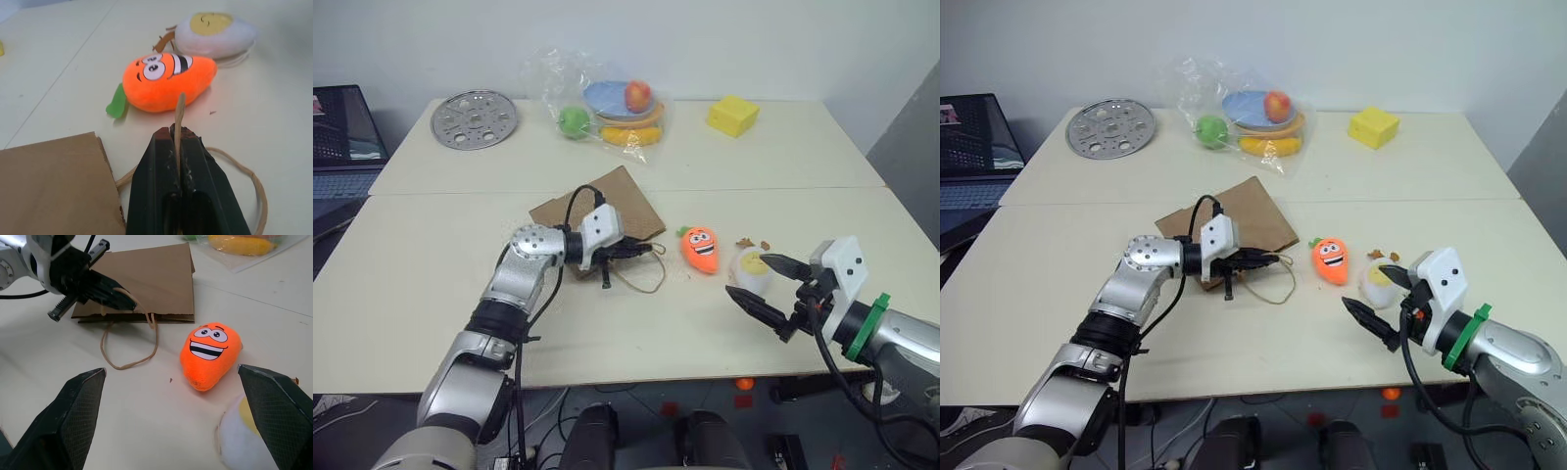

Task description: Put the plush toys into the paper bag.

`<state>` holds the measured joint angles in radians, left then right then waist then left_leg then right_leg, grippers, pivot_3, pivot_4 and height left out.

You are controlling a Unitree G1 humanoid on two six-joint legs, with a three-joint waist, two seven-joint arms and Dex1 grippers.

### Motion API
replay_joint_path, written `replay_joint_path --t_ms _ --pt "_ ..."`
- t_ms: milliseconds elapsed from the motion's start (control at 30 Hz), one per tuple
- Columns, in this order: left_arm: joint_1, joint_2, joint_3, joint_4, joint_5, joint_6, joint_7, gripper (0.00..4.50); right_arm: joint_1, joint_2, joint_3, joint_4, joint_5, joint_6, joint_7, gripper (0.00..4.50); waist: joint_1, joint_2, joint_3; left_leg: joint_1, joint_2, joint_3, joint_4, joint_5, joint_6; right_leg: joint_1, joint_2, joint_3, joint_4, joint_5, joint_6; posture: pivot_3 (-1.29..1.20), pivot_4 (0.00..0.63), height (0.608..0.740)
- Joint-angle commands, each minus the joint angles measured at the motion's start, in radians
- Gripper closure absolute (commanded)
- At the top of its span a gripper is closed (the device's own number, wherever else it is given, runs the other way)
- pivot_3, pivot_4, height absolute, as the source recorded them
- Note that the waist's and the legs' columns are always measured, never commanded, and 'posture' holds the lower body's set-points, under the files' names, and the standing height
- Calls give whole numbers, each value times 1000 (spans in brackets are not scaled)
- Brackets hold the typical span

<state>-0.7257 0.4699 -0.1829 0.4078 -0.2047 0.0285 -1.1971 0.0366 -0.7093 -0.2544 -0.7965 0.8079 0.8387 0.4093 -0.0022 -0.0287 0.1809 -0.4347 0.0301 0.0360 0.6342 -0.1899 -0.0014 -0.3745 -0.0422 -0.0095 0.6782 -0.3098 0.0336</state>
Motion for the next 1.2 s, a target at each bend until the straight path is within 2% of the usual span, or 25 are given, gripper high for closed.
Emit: replay_joint_path --t_ms 33,100,200,300,467,533,567,767,933,1100,1200 --pt "-80 48 74 -91 -116 171 -66 4484 -63 30 41 25 -29 -32 -20 0 -2 0 0 0 0 0 0 0 0 0 0 0 0 0 0 0 150 740" --pt "-118 65 90 -92 -146 221 -95 4484 -116 68 77 58 -38 -30 -42 0 -3 0 0 0 1 -1 1 0 0 0 2 0 1 0 0 0 150 740" --pt "-190 72 103 -43 -153 240 -124 4500 -243 144 191 133 -95 -40 -61 620 -3 0 0 1 2 -1 3 0 0 0 3 0 2 0 0 0 150 740" --pt "-223 73 90 23 -99 155 -123 4500 -344 220 275 209 -156 -59 -73 1629 -4 0 0 0 2 -1 4 0 0 0 4 1 2 0 0 0 150 740" --pt "-242 76 110 38 -118 162 -148 4500 -497 349 394 396 -299 -109 -109 3584 -3 0 0 -2 2 -1 5 0 0 -2 3 1 2 0 0 0 150 740" --pt "-248 76 119 42 -121 154 -148 4500 -559 399 432 515 -359 -145 -112 4288 -3 0 0 -3 2 -1 5 0 0 -3 3 1 3 0 0 0 150 740" --pt "-250 78 125 41 -126 160 -149 4500 -588 428 446 578 -385 -171 -110 4486 -3 0 0 -3 2 -1 5 0 0 -3 3 1 3 0 0 0 150 740" --pt "-262 85 160 34 -150 196 -143 4500 -697 555 491 857 -495 -304 -71 4486 -4 0 0 -4 2 0 5 0 0 -5 4 1 4 0 -1 0 150 740" --pt "-258 90 187 17 -164 213 -128 4500 -718 649 497 1017 -549 -400 -47 4486 -4 0 0 -4 2 0 5 0 0 -5 3 1 4 0 -1 0 150 740" --pt "-246 116 208 -26 -189 261 -137 4500 -765 768 496 1199 -608 -461 -82 4486 -15 0 0 -4 3 0 5 0 0 -6 4 1 5 0 -1 0 150 740" --pt "-221 127 209 -64 -196 278 -132 4500 -780 789 488 1258 -654 -500 -104 4486 -21 1 0 -4 3 -1 4 1 -1 -6 3 0 6 0 -1 0 150 740"
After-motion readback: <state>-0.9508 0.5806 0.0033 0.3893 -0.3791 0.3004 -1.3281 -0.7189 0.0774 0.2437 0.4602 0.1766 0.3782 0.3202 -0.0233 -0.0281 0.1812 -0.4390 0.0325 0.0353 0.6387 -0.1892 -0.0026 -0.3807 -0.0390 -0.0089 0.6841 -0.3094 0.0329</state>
